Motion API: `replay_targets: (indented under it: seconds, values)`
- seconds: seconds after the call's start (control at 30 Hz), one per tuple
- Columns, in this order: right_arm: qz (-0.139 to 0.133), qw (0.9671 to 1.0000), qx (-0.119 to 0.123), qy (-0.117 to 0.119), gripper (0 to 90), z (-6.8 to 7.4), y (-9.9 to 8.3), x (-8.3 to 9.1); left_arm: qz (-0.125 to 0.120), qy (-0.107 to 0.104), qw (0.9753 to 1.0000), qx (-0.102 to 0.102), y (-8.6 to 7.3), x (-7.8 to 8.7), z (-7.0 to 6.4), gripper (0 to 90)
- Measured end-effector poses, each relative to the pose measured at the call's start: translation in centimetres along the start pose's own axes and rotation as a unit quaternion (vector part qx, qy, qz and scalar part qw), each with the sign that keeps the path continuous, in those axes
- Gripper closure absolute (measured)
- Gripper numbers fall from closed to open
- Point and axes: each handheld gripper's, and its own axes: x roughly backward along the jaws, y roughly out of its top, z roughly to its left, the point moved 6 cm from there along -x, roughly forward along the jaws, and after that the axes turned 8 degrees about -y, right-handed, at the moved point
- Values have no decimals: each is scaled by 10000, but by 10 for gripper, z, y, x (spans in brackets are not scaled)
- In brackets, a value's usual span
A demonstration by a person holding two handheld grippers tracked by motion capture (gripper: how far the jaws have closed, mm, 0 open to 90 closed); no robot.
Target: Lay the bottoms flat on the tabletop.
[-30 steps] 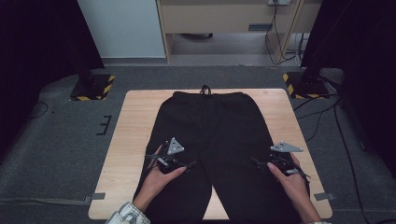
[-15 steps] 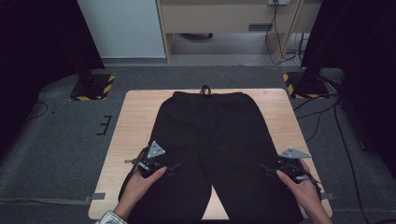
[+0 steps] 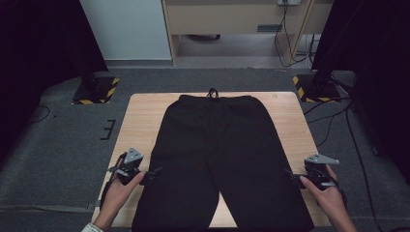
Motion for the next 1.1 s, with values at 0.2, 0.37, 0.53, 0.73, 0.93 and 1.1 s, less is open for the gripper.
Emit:
replay_targets:
  seconds: [0.2,0.37,0.53,0.73,0.93,1.1]
  values:
    - [76,9998,-94,-158,79,-14,1,-6,131,247,9996,100,-12,11,28,56]
    - [82,9993,-155,-323,82,-28,9,-14,188,434,9986,236,-11,14,52,55]
    - [118,9986,-219,-463,84,-39,20,-26,270,583,9971,409,-6,8,73,55]
    - [175,9975,-265,-627,83,-53,36,-45,526,781,9946,439,0,-13,91,55]
    - [152,9952,-583,-766,96,-66,43,-55,428,804,9936,663,6,-28,100,56]
    - [270,9938,-614,-884,99,-69,37,-61,487,865,9922,756,2,-35,105,56]
